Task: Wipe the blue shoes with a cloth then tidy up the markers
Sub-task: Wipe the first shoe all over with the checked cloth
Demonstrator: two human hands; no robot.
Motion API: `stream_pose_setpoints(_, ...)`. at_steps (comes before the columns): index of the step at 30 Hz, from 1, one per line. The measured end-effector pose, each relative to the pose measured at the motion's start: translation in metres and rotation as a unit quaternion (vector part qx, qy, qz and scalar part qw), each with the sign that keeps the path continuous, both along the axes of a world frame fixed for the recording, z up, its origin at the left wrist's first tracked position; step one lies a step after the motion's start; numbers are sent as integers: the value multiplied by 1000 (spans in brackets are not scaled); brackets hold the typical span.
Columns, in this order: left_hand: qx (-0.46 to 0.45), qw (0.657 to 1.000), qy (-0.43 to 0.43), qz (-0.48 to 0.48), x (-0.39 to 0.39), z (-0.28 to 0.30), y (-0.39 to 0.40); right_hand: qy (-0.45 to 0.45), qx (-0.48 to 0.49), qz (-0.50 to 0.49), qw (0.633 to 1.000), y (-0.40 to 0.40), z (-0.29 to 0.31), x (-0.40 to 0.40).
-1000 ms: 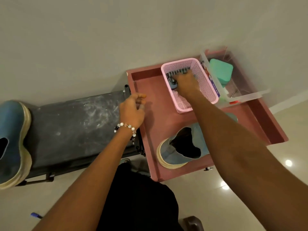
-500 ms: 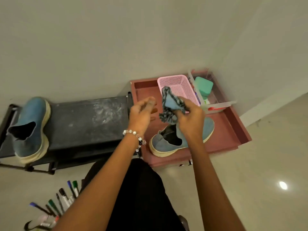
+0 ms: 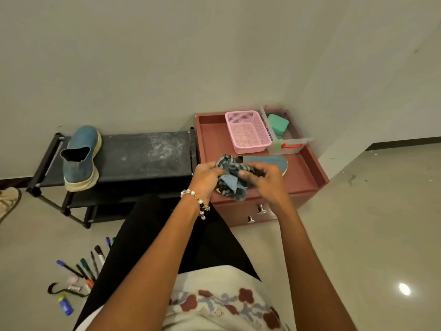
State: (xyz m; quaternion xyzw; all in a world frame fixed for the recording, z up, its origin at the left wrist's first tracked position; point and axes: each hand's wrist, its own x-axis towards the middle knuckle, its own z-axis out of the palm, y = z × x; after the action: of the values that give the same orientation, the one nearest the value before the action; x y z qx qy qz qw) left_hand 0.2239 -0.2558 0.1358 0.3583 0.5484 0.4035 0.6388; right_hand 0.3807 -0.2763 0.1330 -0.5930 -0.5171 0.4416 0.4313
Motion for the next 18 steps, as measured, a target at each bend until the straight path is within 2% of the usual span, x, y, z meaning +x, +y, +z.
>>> stream_pose_setpoints(3, 4, 1000, 4, 30, -6, 1, 0, 128, -2, -136, 982, -6, 12, 12)
stream_pose_setpoints(6, 34, 999, 9, 33, -2, 6, 1, 266, -70, -193, 942, -6, 14, 24)
stream_pose_setpoints(8, 104, 983, 142, 45, 8, 8, -1, 314, -140, -195, 919, -4, 15, 29)
stream_pose_setpoints(10, 205, 928, 301, 78, 16, 11, -6, 368, -191, -186, 891, -3, 18, 32)
stream_pose_setpoints(11, 268, 900, 335, 77, 19, 13, -8, 385, -203, -178, 882, -3, 20, 34)
stream_pose_setpoints(12, 325, 882, 339, 46, 21, 14, -9, 398, -208, -165, 878, -3, 22, 36)
stream_pose_setpoints(14, 384, 867, 307, -88, 28, 16, -11, 419, -199, -133, 876, -2, 26, 39)
stream_pose_setpoints(16, 381, 849, 306, -201, 39, 14, -15, 433, -179, -114, 876, -3, 28, 39)
stream_pose_setpoints(18, 359, 853, 318, -206, 48, 8, -16, 437, -156, -101, 880, -6, 29, 40)
